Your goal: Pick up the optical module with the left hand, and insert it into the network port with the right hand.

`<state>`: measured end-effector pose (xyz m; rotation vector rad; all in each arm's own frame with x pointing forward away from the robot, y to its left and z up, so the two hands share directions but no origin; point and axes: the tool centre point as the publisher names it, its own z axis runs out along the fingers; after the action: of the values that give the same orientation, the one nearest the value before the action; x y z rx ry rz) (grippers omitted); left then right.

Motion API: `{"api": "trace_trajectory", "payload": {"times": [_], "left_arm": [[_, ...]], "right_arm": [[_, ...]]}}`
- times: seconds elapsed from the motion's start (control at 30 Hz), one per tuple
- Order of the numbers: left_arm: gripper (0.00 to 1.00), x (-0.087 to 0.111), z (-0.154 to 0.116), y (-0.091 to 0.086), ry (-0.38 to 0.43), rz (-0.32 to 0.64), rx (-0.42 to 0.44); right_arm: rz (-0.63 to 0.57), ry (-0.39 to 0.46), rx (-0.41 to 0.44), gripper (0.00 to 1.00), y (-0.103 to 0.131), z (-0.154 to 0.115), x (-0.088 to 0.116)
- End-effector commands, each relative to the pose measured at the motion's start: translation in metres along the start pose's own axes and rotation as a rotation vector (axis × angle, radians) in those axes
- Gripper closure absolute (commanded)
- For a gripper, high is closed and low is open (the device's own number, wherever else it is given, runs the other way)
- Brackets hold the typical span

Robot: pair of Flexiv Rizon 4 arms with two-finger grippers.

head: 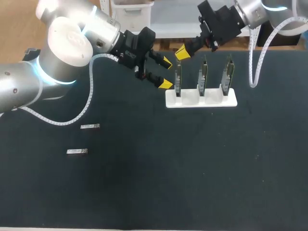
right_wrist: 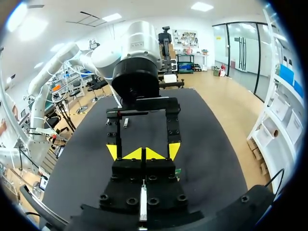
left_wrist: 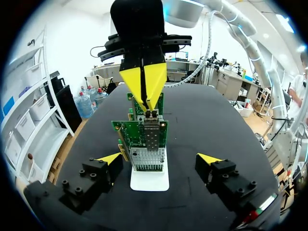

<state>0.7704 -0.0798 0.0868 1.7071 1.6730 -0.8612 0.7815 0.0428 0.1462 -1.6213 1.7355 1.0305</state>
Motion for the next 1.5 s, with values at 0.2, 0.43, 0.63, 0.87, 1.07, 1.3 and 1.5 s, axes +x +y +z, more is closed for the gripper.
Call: {"api": "trace_trajectory", "payload": {"times": [0.2,0.43,0.63,0.87,1.07,1.3,1.5], "left_arm": [[0.0,-0.001,0.001,0.0,0.004,-0.002,0.0],[0.0,-0.001,0.001,0.0,0.004,-0.002,0.0],[0.0,-0.001,0.001,0.0,0.004,-0.002,0.0],[0.0,-0.001,0.001,0.0,0.004,-0.002,0.0],[0.0,-0.001,0.001,0.0,0.004,-0.002,0.0],[0.0,-0.001,0.001,0.0,0.004,-0.002,0.0],[0.0,-0.001,0.001,0.0,0.004,-0.002,0.0]], "right_arm": [[0.012,0.011,-0.012,1.0,-0.004,0.003,0.004],[0.022,0.017,-0.016,1.0,-0.005,0.004,0.007],[0.032,0.027,-0.018,1.0,-0.006,0.007,0.01],[0.04,0.026,-0.013,1.0,-0.005,0.007,0.01],[0.015,-0.003,0.01,1.0,0.004,-0.004,-0.006],[-0.029,-0.066,0.061,1.0,0.012,-0.024,-0.024],[-0.116,-0.076,0.0,1.0,0.019,-0.048,-0.027]]}}
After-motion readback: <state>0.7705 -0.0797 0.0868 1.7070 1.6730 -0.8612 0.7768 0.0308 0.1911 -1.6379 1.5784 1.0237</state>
